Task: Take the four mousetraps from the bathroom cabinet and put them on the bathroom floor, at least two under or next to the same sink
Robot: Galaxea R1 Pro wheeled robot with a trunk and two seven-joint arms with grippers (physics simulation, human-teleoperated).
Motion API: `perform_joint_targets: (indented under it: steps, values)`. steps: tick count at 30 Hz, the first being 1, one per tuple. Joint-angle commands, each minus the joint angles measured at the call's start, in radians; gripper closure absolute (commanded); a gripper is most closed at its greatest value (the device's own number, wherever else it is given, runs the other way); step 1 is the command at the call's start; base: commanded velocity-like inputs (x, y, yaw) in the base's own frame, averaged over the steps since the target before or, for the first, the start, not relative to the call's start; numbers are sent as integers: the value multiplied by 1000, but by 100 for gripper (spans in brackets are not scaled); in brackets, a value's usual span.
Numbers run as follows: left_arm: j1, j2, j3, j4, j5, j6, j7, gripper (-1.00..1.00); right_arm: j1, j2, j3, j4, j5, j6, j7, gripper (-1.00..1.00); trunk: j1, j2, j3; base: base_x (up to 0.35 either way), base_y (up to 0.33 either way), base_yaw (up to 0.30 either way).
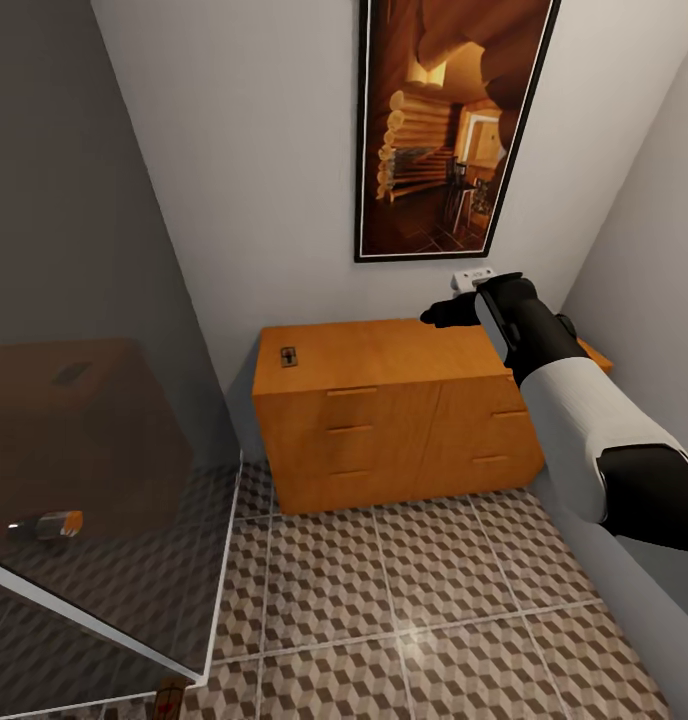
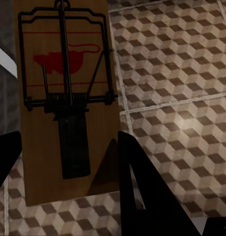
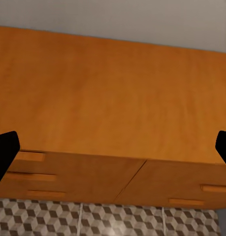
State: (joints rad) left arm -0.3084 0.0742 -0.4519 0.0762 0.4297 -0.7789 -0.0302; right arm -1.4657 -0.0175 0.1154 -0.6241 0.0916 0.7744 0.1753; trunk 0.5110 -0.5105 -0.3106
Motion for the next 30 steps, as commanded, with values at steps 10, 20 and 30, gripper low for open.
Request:
perform_joint_targets:
  steps: [10, 20, 30]
  values:
    - [-2, -1, -8, 4, 9, -5, -3, 100, -1, -1, 4, -1, 10, -4, 7, -100, 0, -2, -10, 0, 0, 117]
    - [-2, -1, -8, 4, 9, -5, -2, 100, -1, 0, 4, 0, 10, -4, 7, -100, 0, -2, -19, 0, -75, 140]
    - [-2, -1, -8, 4, 9, -5, -1, 100, -1, 1, 4, 13, 10, -8, 7, -100, 0, -2, -29, 0, -199, 149]
